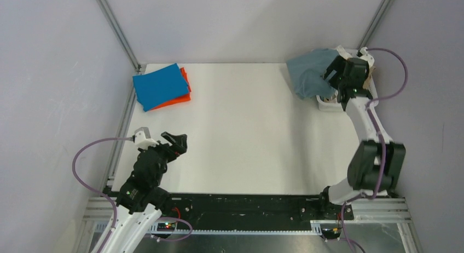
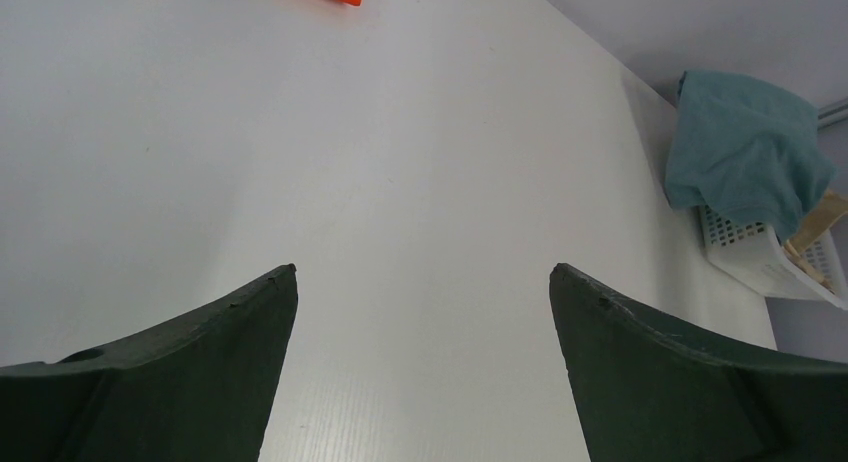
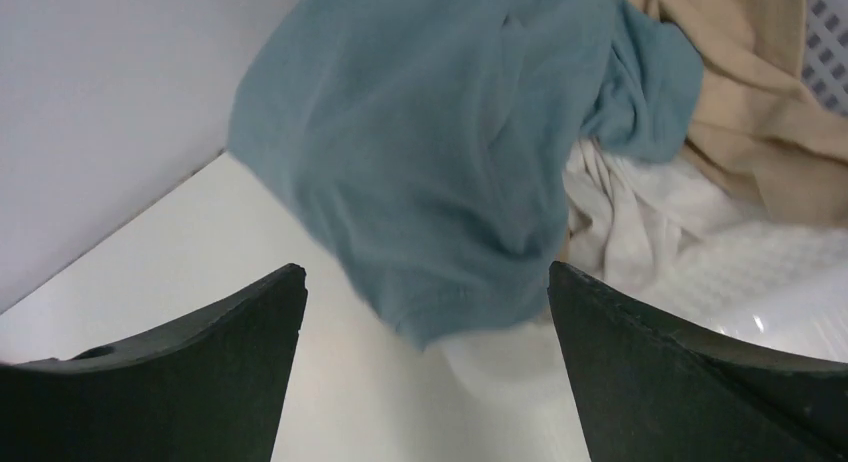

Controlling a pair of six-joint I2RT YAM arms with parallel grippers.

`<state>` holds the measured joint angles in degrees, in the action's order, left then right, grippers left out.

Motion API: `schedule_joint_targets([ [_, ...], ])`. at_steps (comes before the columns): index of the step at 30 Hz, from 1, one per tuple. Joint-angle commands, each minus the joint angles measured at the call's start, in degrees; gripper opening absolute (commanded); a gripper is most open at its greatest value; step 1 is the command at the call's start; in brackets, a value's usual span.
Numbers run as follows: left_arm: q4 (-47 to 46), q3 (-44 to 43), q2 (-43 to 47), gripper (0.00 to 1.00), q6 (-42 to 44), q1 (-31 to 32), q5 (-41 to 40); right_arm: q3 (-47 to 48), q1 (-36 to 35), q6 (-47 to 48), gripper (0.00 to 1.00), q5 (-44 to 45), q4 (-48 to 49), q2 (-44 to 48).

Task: Fold and stack the t-shirts
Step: Grab crumpled tshirt from bin with the right arm, then move the tshirt to the center of the board

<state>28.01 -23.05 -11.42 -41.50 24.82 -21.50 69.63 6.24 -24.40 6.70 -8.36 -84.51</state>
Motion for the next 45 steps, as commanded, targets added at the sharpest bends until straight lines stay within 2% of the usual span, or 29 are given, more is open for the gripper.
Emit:
schedule_joint_targets([
  [1,-1.6,-0.6,0.9,1.0,1.3,0.1,-2.3,9.4,1.1,1.4,0.93,2.7,3.1,-11.2],
  [6,-1.6,-0.4,0.7,1.0,1.6,0.2,-3.4,15.0,1.8,0.5,0.74,0.4,4.4,-19.7],
  [9,-1.5,-0.3,0.6,1.0,1.7,0.1,-3.6,18.7,1.8,0.4,0.72,1.1,2.3,-23.4],
  [11,-1.5,-0.3,0.8,1.0,1.7,0.1,-3.6,20.9,1.9,0.9,0.64,0.9,0.9,-25.7],
  [13,-1.5,-0.2,1.1,1.0,1.6,0.1,-3.6,23.0,2.0,1.1,0.47,0.1,-0.2,-27.7],
  [14,-1.5,-0.4,1.2,1.0,1.6,0.1,-3.6,23.6,2.0,1.1,0.31,-0.2,-0.8,-28.2],
  [17,-1.5,-0.6,1.9,1.0,1.7,0.1,-3.1,28.5,2.0,1.7,0.02,-1.9,-3.8,-28.8],
  [21,-1.5,-0.4,2.8,1.0,1.7,0.2,-3.2,34.4,1.9,2.9,0.0,-1.3,-8.4,-24.9],
  [27,-1.6,-0.7,3.2,1.0,1.5,0.2,-2.5,36.2,-1.4,6.4,0.0,-3.8,-10.4,-11.0],
  [35,-1.6,-2.6,3.4,1.0,0.9,0.1,-1.0,40.0,-21.8,16.2,0.0,-4.5,-10.6,3.3],
  [42,-1.5,-5.3,5.5,1.0,0.1,0.1,0.5,49.4,-37.3,18.7,0.0,-4.8,-8.6,3.7],
  [45,-1.2,-6.3,6.8,0.98,-0.2,0.1,1.9,53.7,-41.1,19.6,0.0,-3.6,-8.9,1.9],
])
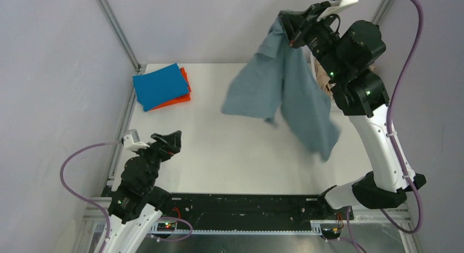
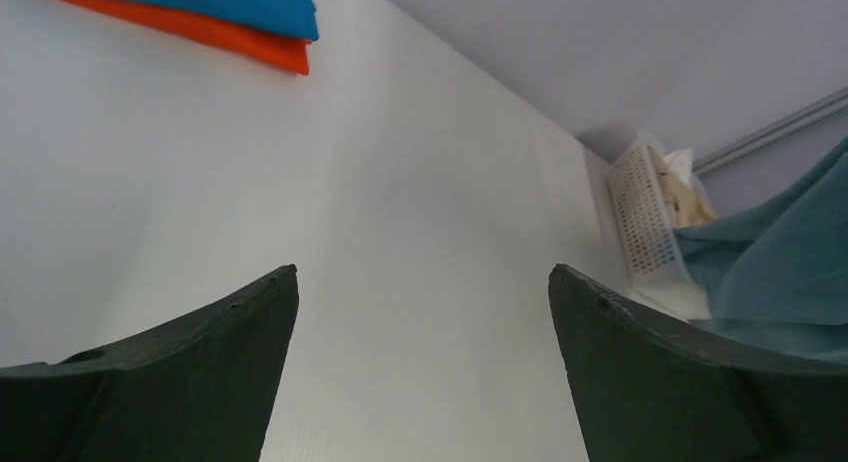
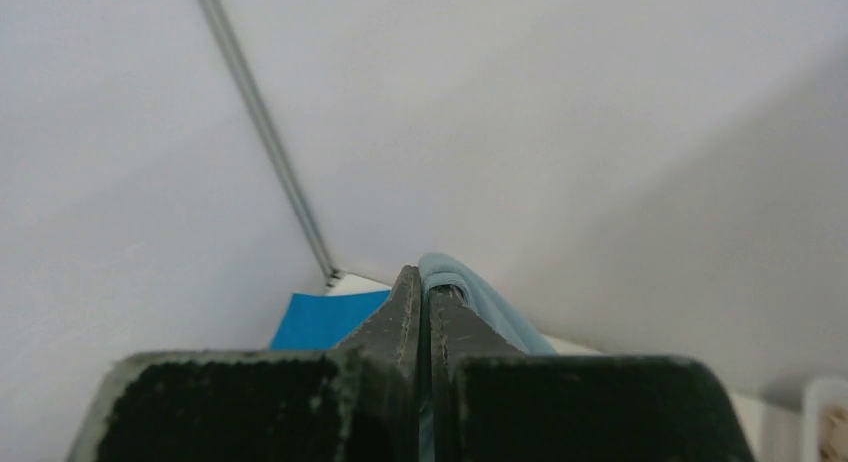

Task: Fold and stack the t-shirts
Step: Move the tshirt to the center of the board

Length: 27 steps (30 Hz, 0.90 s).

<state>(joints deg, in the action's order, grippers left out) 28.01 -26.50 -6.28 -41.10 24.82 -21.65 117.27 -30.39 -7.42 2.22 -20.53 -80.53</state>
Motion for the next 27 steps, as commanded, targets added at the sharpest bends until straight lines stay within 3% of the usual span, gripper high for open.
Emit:
schedule_joint_targets([
  [1,-1.0,-3.1,1.8,0.98,-0.6,0.2,2.3,6.7,-6.1,2.8,0.0,1.0,3.3,-2.7],
  [9,1.6,-4.8,5.3,0.98,-1.0,0.1,1.9,9.3,-14.4,7.1,0.0,7.1,3.1,-3.8],
  [16,2.2,-4.0,5.0,0.98,-1.8,0.1,0.8,-6.0,-13.5,6.6,0.0,6.8,7.5,1.1],
  [20,2.2,-3.0,2.1,0.98,-2.3,0.2,0.3,-20.1,-11.3,3.3,0.0,4.5,8.1,5.3],
  [27,1.2,0.1,-8.0,0.98,-4.9,0.1,-0.8,-54.5,1.0,-12.2,0.0,-0.7,11.5,7.3],
])
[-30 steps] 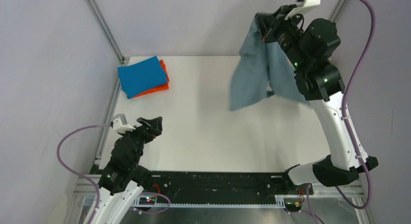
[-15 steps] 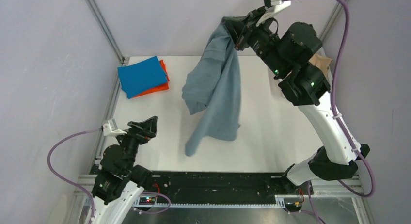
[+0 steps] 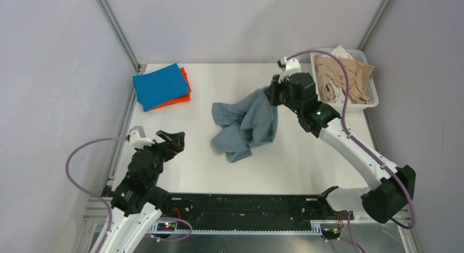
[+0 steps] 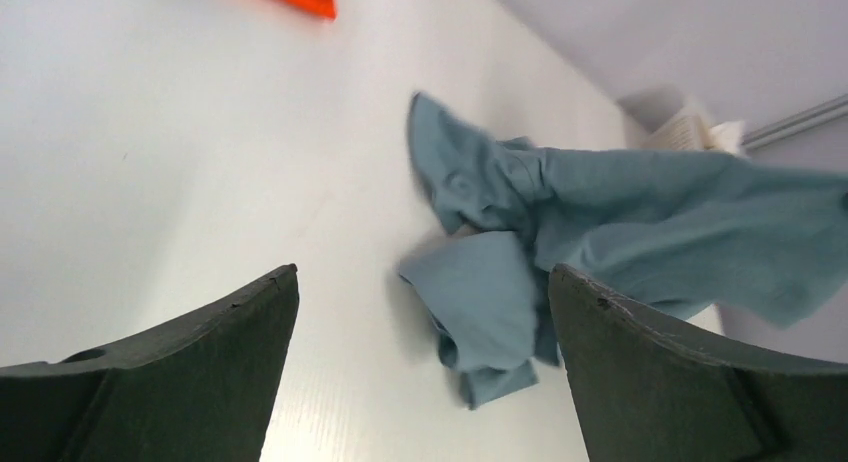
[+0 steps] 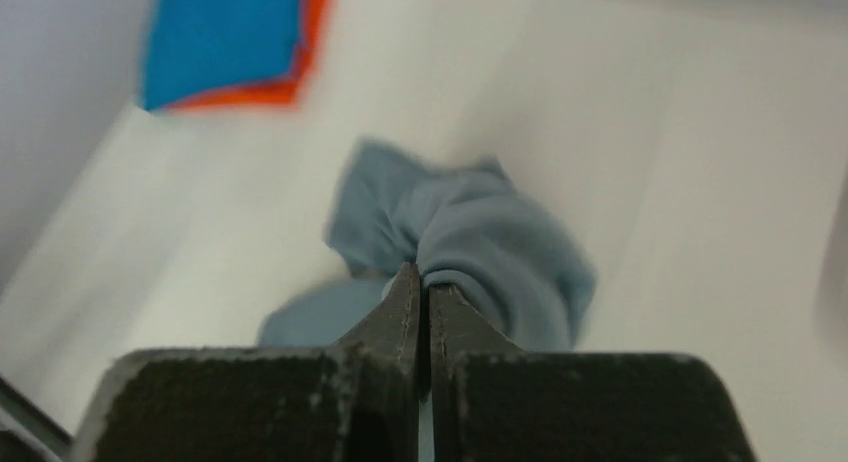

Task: Fold and stack the t-shirts
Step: Move the tshirt to the center of the board

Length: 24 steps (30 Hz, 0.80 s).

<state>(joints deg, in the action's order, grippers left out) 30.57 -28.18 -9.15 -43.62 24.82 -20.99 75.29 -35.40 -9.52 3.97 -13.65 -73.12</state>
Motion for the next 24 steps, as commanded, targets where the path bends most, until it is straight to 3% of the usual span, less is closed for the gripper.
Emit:
schedule_joint_targets([
  [1,-2.8,2.2,-7.4,0.98,-2.4,0.2,-1.0,-17.0,7.1,-12.2,0.0,-2.5,6.1,-1.3],
  [3,-5.6,3.8,-11.2,0.98,-2.3,0.1,0.4,-22.3,10.2,-14.1,0.04,-2.0,9.1,-4.5],
  [7,-11.9,5.1,-20.4,0.98,-1.6,0.2,4.7,-23.4,14.2,-14.7,0.14,-0.8,8.3,-10.8],
  [9,-15.3,5.3,-25.1,0.98,-1.0,0.1,8.1,-23.2,14.4,-14.3,0.4,-0.3,7.6,-11.2],
  [10,-17.6,5.4,-27.9,0.98,-0.7,0.1,10.5,-22.1,14.4,-15.1,0.62,0.7,6.6,-10.5],
  [11,-18.7,5.6,-29.1,0.98,-0.3,0.1,11.8,-21.4,14.3,-15.3,0.9,1.7,3.2,-9.1],
  [12,-20.8,5.8,-31.5,0.98,-0.2,0.2,13.9,-20.0,14.0,-15.3,0.95,4.1,1.7,-8.3],
  [18,-30.1,8.0,-40.3,0.98,-1.0,0.5,23.5,-20.3,5.8,-14.4,0.99,17.5,-9.7,4.7],
  [24,-33.6,5.2,-49.7,0.98,-0.7,4.7,22.4,-28.0,-0.5,-18.5,0.99,21.1,-15.1,14.7],
])
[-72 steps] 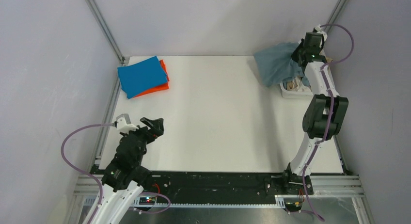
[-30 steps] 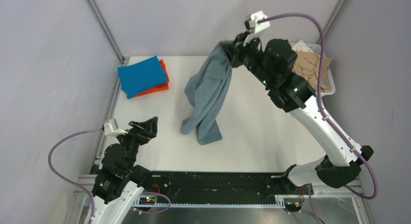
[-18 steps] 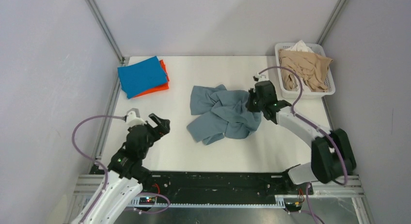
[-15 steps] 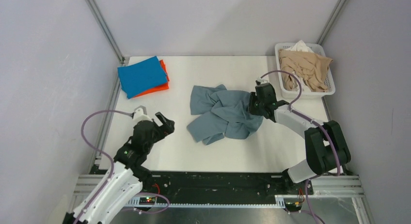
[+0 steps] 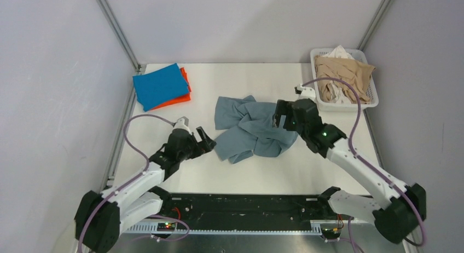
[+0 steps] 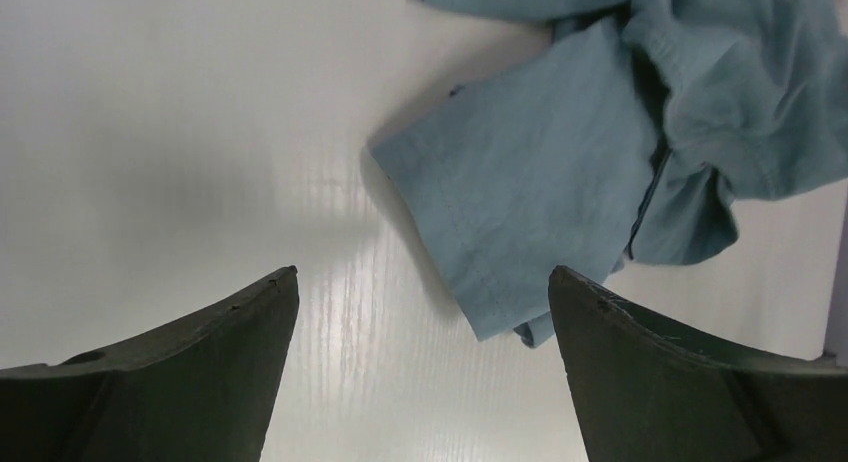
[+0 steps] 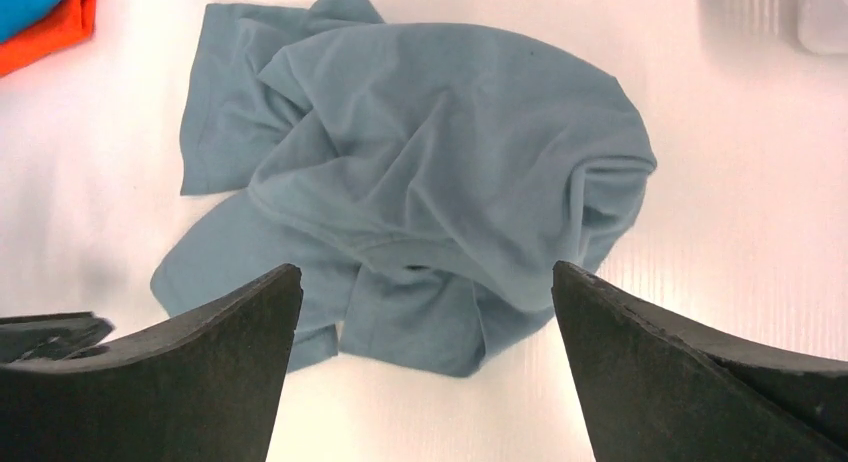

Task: Fold and stack the t-shirts
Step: Move the tshirt to the center of the board, then flatten out the tshirt

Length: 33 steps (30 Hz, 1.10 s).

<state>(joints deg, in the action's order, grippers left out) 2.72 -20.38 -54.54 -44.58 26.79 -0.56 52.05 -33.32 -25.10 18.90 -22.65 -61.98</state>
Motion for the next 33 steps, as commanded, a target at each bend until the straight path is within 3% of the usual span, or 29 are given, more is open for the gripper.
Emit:
schedule_joint_targets([
  [1,-6.0,-3.2,-6.8,0.99,0.5,3.2,1.6,-6.0,-3.0,-2.8,0.99,6.4,-5.7,5.5],
  [8,-7.6,-9.5,-19.6,0.89,1.2,5.6,2.5,-13.8,-5.6,-5.4,0.99,4.0,-4.1,10.2],
  [13,-8.3,-14.0,-28.2,0.71,1.7,6.8,2.7,-14.3,-8.9,-0.3,0.99,4.3,-0.6,8.4],
  [15,-8.4,-16.2,-30.7,0.52,1.9,7.1,2.5,-14.3,-10.4,3.9,0.99,4.0,2.5,7.2],
  [17,-8.4,-17.1,-32.2,0.22,1.8,7.1,1.4,-14.3,-12.6,13.2,0.99,4.0,9.5,5.4],
  [20,-8.3,-16.6,-30.9,0.02,1.8,7.1,-0.1,-12.9,-14.8,23.0,0.99,1.7,16.4,1.2],
  [25,-7.7,-13.9,-26.3,0.0,2.8,7.1,-3.7,-6.0,-16.3,33.7,0.97,-0.9,23.8,-12.4],
  [33,-6.6,-12.1,-24.4,0.0,2.7,7.1,-4.1,12.3,-16.7,40.3,0.88,0.9,20.4,-34.2],
])
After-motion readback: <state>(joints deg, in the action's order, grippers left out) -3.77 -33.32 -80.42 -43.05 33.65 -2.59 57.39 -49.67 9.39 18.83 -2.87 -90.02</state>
